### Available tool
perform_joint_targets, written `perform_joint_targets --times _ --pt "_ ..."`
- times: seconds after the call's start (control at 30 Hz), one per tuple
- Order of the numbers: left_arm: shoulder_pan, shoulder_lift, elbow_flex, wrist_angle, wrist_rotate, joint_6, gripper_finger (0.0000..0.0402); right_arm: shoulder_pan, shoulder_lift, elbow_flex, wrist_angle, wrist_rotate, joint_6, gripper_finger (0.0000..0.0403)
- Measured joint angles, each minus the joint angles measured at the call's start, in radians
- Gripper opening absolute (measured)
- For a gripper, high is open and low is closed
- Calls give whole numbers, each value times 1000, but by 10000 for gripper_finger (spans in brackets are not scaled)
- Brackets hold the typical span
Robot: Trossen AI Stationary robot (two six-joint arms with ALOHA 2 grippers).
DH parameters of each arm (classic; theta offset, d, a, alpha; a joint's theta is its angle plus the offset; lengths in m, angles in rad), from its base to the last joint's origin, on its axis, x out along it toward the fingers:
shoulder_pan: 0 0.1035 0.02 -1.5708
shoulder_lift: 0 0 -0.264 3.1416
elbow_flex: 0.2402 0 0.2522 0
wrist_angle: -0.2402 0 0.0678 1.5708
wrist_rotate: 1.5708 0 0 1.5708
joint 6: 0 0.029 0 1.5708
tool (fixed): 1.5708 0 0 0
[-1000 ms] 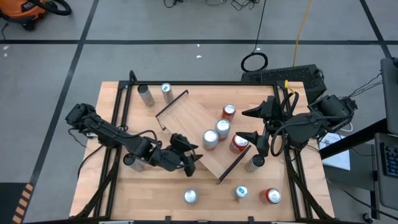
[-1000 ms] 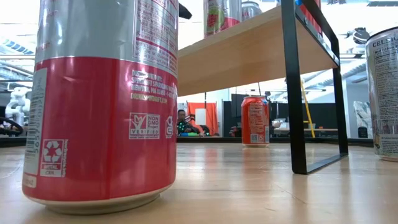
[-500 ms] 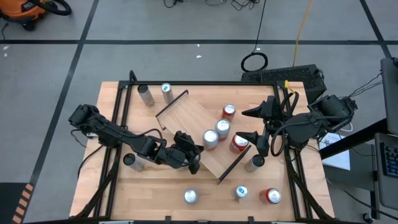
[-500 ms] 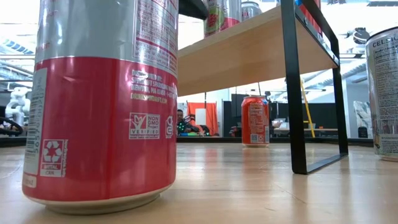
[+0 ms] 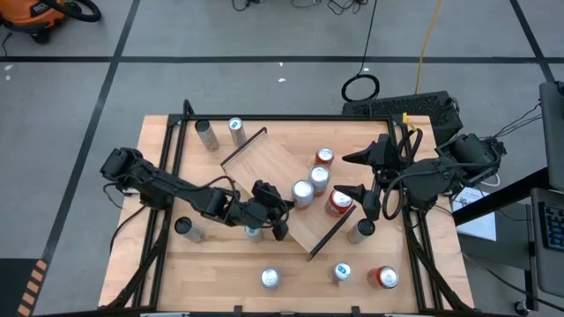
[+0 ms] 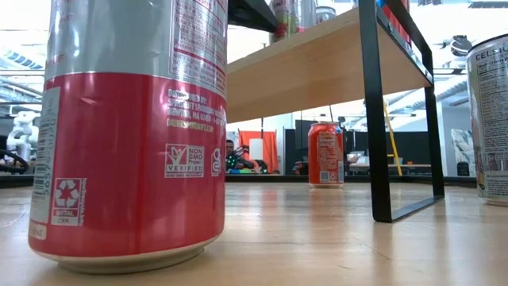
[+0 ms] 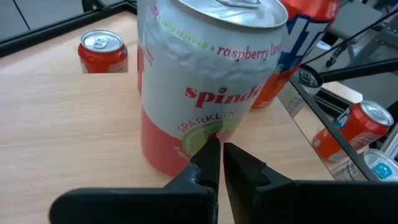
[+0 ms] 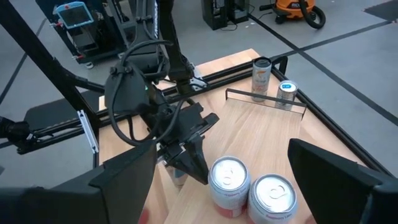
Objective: Place canned beverage on shelf
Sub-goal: Put the left pink white soda can on the shelf aligned with the other pink white soda can, then put the pink white soda can on the shelf aligned with the other pink white soda can
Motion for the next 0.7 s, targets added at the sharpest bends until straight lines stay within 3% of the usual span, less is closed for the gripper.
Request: perform_joint_targets --times 0.17,0.37,0.7 --pt "-1 0 0 -18 5 1 26 0 0 0 -7 0 3 342" --pt "-12 0 0 -19 83 -13 26 0 0 0 -17 0 4 342" --pt "-29 -16 0 -73 79 -80 26 0 0 0 -93 -2 43 342"
